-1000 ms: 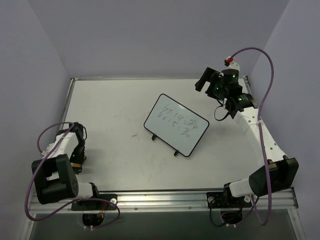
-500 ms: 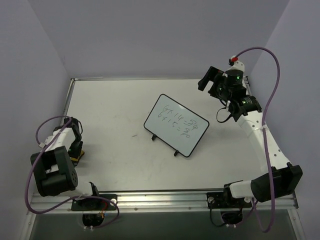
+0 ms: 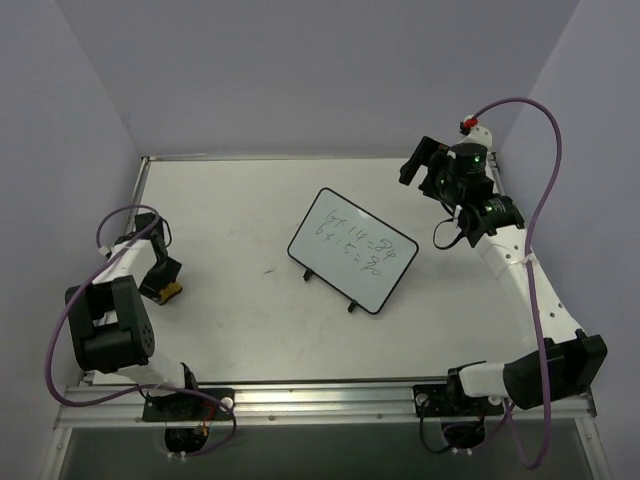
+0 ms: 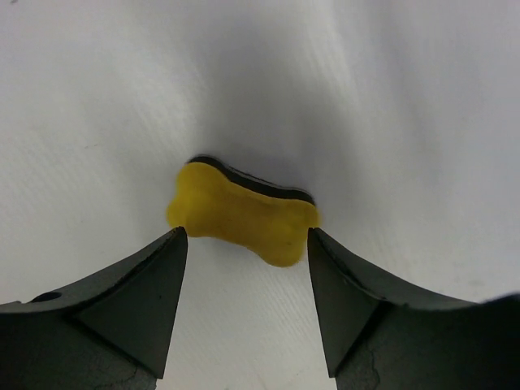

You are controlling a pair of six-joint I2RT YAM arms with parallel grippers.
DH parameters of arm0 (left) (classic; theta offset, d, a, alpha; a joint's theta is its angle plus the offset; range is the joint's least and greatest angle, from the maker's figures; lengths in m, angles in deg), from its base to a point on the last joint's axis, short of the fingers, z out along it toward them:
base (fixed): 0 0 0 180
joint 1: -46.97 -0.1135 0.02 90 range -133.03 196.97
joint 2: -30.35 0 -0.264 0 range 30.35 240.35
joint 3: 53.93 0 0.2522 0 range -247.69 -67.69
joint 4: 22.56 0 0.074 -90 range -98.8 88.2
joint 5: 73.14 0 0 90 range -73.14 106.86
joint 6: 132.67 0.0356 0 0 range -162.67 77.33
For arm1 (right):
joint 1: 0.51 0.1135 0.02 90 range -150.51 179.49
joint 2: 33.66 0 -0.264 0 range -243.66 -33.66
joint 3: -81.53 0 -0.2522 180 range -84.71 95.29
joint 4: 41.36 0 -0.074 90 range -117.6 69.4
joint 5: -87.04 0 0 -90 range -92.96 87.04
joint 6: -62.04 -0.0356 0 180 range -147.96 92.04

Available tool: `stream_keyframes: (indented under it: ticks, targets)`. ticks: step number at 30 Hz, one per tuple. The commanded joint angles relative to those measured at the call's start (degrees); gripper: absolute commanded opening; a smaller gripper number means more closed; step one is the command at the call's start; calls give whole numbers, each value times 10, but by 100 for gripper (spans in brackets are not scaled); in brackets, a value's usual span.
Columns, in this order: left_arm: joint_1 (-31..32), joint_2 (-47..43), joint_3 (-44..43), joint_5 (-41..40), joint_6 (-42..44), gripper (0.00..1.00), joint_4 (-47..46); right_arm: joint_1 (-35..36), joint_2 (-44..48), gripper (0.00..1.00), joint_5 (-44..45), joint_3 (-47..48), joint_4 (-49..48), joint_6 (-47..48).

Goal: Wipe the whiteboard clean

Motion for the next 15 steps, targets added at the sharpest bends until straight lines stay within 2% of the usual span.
stream_keyframes:
  ticks: [1, 7, 10, 14, 15]
  targets:
    - [49, -1, -40, 25, 74, 69, -67, 1, 29, 100, 29, -9, -5, 7]
    - [107, 32, -76, 97, 152, 68, -122, -6, 42, 100, 36, -24, -5, 4]
    - [142, 60, -112, 94, 160, 68, -105, -11, 48, 100, 36, -31, -7, 2]
    - [163, 46, -135, 20, 108, 68, -55, -17, 57, 100, 33, -43, -17, 2]
    - [160, 31, -132, -8, 51, 70, -34, -19, 57, 100, 30, -46, -24, 2]
